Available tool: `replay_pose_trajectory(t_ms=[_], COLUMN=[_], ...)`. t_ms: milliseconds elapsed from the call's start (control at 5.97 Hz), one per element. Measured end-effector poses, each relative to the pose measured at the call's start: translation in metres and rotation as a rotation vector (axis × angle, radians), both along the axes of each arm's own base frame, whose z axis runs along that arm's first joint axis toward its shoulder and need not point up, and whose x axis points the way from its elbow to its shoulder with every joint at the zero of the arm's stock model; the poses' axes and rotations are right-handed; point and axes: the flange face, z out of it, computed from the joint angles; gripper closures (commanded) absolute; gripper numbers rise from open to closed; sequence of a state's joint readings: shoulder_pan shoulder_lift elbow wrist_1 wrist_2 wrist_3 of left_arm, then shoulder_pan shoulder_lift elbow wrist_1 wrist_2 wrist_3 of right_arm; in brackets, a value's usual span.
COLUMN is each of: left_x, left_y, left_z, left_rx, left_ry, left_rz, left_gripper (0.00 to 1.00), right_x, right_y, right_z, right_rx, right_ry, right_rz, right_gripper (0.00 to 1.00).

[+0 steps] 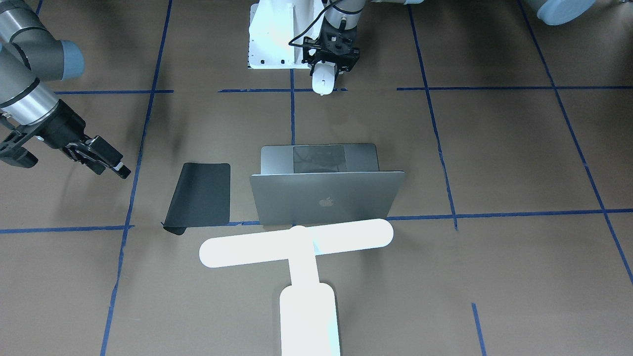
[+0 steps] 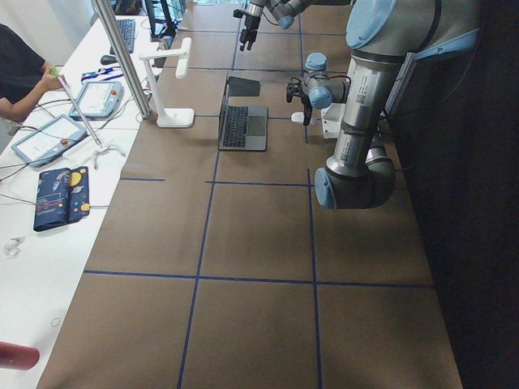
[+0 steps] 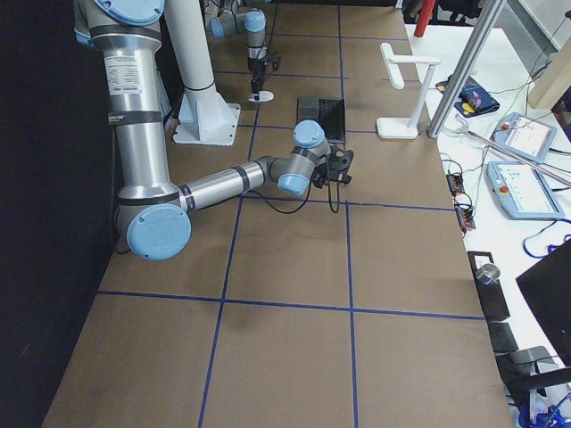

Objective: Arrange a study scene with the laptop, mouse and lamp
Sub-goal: 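Grasp the white mouse with the left gripper and lift it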

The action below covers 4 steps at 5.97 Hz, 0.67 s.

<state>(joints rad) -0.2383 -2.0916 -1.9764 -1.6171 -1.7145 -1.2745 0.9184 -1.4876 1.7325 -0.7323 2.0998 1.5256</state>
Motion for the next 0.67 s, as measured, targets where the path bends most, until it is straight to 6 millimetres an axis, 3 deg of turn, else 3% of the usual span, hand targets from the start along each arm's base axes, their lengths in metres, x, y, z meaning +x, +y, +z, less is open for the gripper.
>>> replay_pose_trajectory(t_ms=[335, 670], left_x=[0.033, 0.075], left_y=[-0.039, -0.073], left_z=[-0.040, -0.083], left_rx=[0.052, 0.060], left_ry=[0.012, 0.031], left_rz=[-0.017, -0.046], left_gripper=[1.00, 1.00], right_x=[0.022, 0.055], right_y=[0.000, 0.006], right_z=[0.020, 0.055], right_rx=[0.022, 0.062], right_ry=[0.039, 0.110], right_rz=[-0.001, -0.016], right_gripper=[0.00, 0.00])
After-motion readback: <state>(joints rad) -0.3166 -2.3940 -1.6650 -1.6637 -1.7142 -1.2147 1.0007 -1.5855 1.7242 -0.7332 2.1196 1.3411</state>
